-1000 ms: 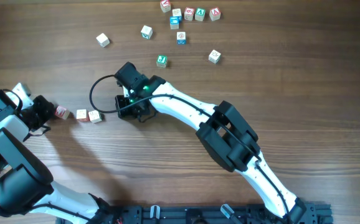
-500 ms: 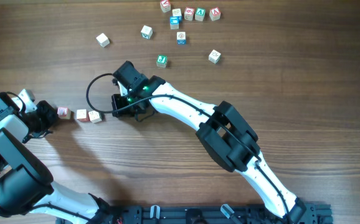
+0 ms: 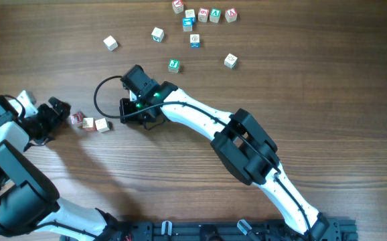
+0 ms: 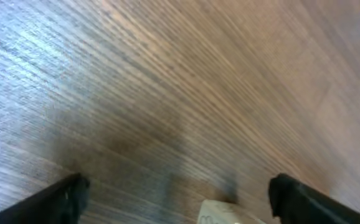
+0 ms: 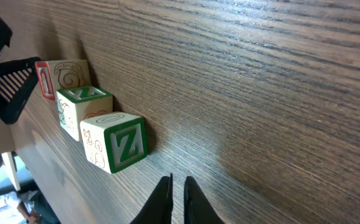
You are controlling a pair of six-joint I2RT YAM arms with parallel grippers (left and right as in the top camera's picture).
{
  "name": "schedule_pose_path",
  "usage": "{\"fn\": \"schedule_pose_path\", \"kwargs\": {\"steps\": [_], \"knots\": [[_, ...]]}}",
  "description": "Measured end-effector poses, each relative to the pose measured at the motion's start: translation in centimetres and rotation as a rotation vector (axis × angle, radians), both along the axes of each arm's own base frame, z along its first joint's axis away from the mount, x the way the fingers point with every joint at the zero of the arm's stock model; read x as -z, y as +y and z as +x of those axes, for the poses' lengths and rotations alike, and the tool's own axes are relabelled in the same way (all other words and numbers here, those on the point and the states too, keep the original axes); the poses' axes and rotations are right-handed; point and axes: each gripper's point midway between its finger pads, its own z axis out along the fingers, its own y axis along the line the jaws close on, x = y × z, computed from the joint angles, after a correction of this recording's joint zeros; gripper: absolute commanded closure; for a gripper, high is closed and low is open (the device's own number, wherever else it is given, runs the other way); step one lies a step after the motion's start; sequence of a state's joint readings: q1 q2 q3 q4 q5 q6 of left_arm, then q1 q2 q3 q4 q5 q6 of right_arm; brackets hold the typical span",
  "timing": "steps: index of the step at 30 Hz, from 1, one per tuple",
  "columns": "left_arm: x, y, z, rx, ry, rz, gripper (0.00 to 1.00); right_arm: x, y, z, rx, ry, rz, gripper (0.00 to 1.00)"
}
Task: Form a horizontal line
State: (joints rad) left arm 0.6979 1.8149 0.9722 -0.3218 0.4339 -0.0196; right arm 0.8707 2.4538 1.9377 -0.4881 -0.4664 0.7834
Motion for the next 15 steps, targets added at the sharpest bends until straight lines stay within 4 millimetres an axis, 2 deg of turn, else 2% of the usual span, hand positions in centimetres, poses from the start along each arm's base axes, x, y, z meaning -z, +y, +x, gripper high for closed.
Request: {"fn": "schedule_pose_path", "kwargs": {"steps": [4,6,7,9,12,15], "knots": [[0.0,0.0,-0.1,0.000,0.004,-0.002,0.03,0.0,0.0,-0.2,-0.013,0.002,0.002,0.94],[0.0,0.0,-0.1,0.000,0.004,0.000,0.21,0.0,0.0,-0.2,-0.017,0.002,0.004,0.95],[0.0,0.1,-0.1,0.001,0.007,0.006,0.50,0.0,0.0,-0.2,-0.017,0.002,0.004,0.95],[0.2,0.4,-0.3,0.000,0.018,0.023,0.80,0.0,0.0,-0.2,-0.017,0.002,0.004,0.95],[1.0,0.7,-0.5,-0.004,0.027,0.044,0.96,0.0,0.0,-0.2,-0.017,0.003,0.004,0.95],[1.1,1.1,-0.2,-0.004,0.015,0.064,0.96,0.0,0.0,-0.3,-0.017,0.003,0.004,0.95]]}}
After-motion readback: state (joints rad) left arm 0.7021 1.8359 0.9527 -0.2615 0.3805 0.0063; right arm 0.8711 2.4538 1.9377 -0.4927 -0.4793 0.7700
